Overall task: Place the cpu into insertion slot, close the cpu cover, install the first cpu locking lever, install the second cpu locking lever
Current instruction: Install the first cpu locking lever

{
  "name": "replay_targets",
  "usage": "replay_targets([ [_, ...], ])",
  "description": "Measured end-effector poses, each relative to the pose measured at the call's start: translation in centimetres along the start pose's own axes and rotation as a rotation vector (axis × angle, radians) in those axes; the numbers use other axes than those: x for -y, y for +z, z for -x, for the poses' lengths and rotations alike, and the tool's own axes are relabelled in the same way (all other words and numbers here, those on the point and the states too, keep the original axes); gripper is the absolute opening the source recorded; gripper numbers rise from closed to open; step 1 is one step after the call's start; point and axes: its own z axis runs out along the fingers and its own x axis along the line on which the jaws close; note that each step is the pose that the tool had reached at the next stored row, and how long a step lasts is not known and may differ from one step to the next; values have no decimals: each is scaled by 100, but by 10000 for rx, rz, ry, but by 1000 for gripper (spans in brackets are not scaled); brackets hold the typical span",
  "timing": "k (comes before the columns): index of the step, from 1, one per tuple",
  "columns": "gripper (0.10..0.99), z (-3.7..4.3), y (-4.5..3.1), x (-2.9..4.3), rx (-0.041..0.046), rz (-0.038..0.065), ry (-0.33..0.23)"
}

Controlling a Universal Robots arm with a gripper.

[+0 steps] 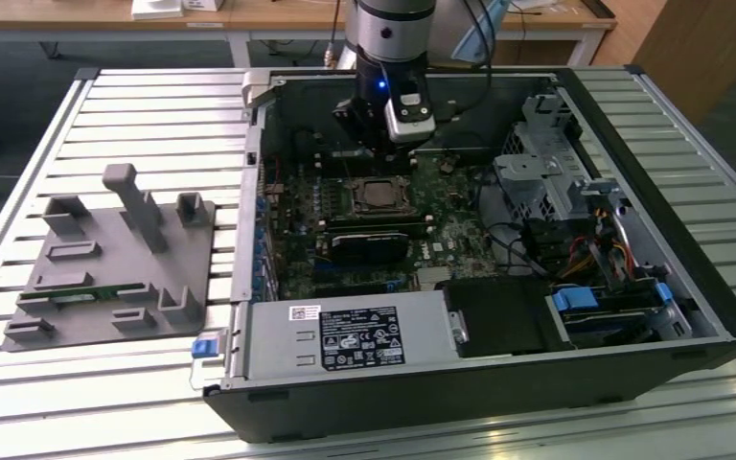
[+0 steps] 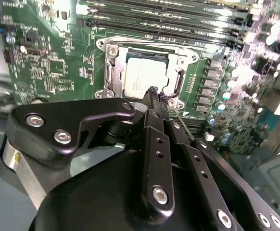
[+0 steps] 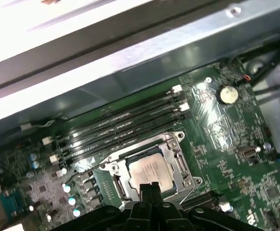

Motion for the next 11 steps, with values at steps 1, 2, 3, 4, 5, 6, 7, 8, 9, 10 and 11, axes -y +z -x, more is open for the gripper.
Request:
replay_targets([
  [1, 106, 0, 0, 0, -2, 0, -180],
  [2, 106, 0, 0, 0, -5, -1, -361],
  [3, 106, 0, 0, 0, -7, -1, -539],
  [4, 106, 0, 0, 0, -9, -1, -721],
  [5, 106, 0, 0, 0, -11, -1, -899],
  [6, 106, 0, 0, 0, -14, -2, -1080],
  [7, 106, 0, 0, 0, -16, -2, -1258],
  [8, 106, 0, 0, 0, -19, -3, -1446],
  [9, 106, 0, 0, 0, -21, -3, -1612],
  [10, 106, 0, 0, 0, -22, -3, -1739],
  [11, 106, -6, 1, 3, -23, -1, -1814],
])
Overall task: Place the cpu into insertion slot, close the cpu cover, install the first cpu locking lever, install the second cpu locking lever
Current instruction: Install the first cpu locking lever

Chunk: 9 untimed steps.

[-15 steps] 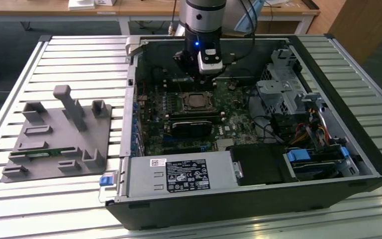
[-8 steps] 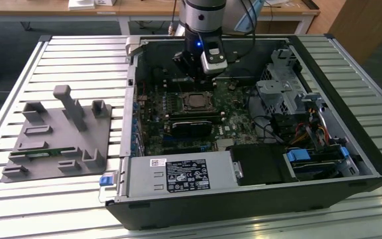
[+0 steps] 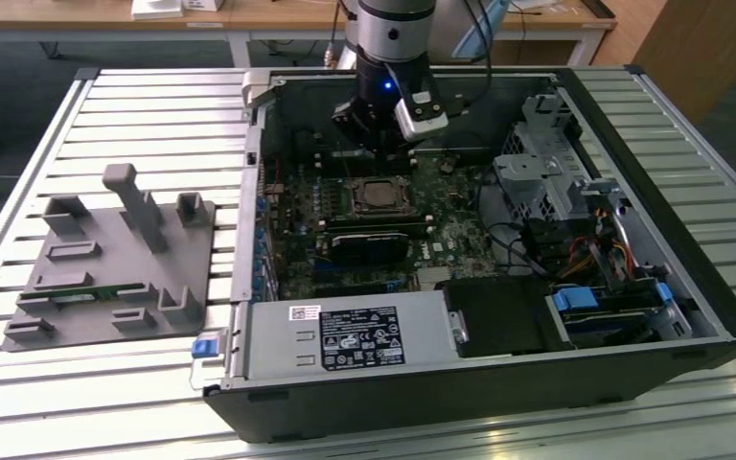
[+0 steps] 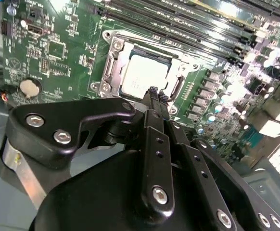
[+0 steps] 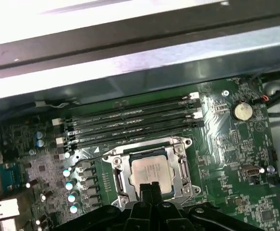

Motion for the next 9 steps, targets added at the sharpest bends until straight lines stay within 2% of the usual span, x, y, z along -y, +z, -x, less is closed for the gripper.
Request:
replay_targets([
  [4, 106, -108, -1, 25, 7, 11, -42],
  [9, 106, -112, -3, 26, -5, 20, -725],
])
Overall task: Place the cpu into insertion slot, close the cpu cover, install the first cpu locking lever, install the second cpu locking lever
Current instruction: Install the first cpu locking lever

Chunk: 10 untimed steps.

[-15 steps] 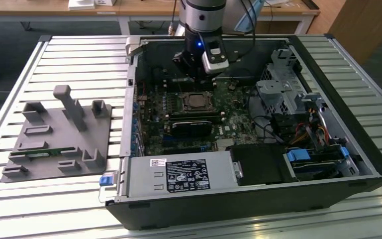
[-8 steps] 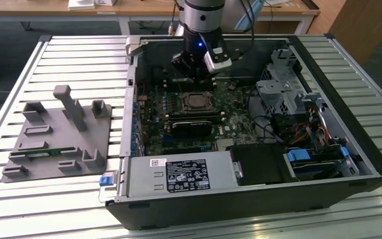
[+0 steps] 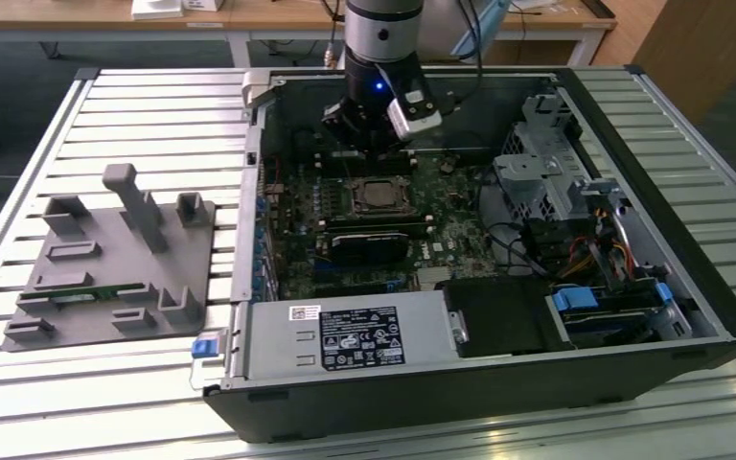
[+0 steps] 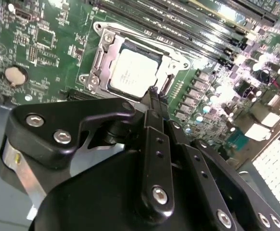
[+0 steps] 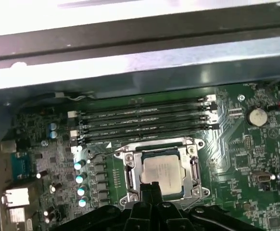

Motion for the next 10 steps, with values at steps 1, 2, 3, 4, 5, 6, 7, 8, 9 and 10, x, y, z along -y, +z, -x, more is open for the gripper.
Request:
replay_targets([
  [1, 106, -1, -12, 1, -2, -2, -62],
  [2, 106, -2, -33, 0, -2, 0, -89],
  [3, 106, -5, -50, 0, -1, 2, -103],
  [4, 106, -13, -56, 1, 5, 3, -112],
  [5, 106, -25, -55, 2, 13, 6, -117],
  [6, 106, -49, -56, 6, 22, 5, -120],
  [7, 106, -78, -56, 9, 33, 6, -123],
  [8, 106, -106, -56, 13, 45, 9, -124],
  [9, 106, -133, -56, 17, 58, 10, -128],
  [10, 106, -156, -56, 20, 70, 11, -134],
])
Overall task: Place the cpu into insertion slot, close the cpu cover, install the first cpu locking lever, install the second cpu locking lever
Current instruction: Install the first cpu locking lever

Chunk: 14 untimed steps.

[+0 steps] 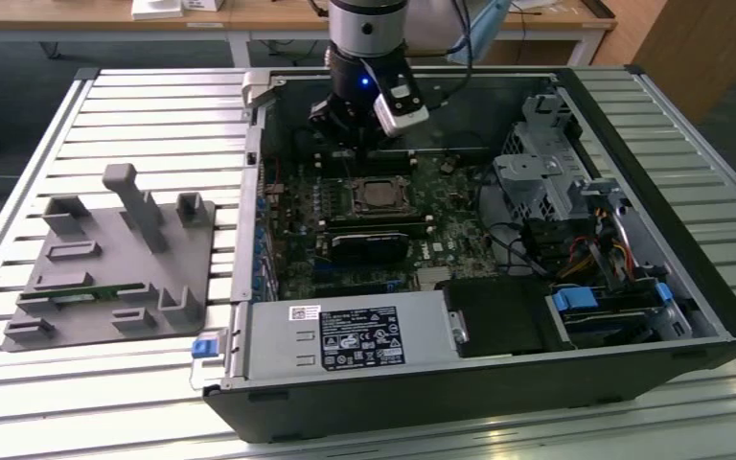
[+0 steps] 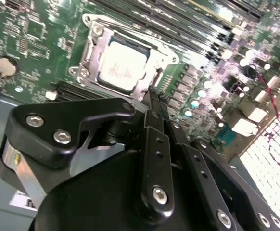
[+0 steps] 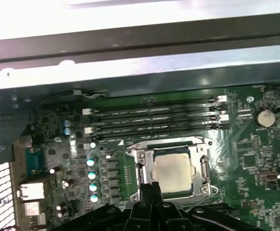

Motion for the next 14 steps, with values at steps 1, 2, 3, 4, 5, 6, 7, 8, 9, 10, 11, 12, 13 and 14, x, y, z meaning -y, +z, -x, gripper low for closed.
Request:
replay_targets([
  [1, 106, -16, 0, 2, 13, 1, -11],
  [2, 106, -27, 1, 3, 28, 4, -31],
  [3, 106, -34, 1, 4, 49, 6, -58],
  [4, 106, -43, 2, 5, 69, 10, -83],
  [5, 106, -51, 2, 6, 79, 12, -110],
  [6, 106, -56, 3, 7, 81, 15, -157],
  [7, 106, -57, 3, 7, 80, 16, -251],
  [8, 106, -57, 3, 7, 77, 17, -391],
  [9, 106, -58, 4, 7, 74, 18, -546],
  [10, 106, -61, 4, 8, 72, 20, -648],
  [11, 106, -74, 4, 10, 73, 20, -685],
  [12, 106, -97, 4, 13, 74, 20, -697],
  [13, 106, -125, 5, 15, 79, 21, -701],
  [14, 106, -152, 4, 19, 83, 21, -702],
])
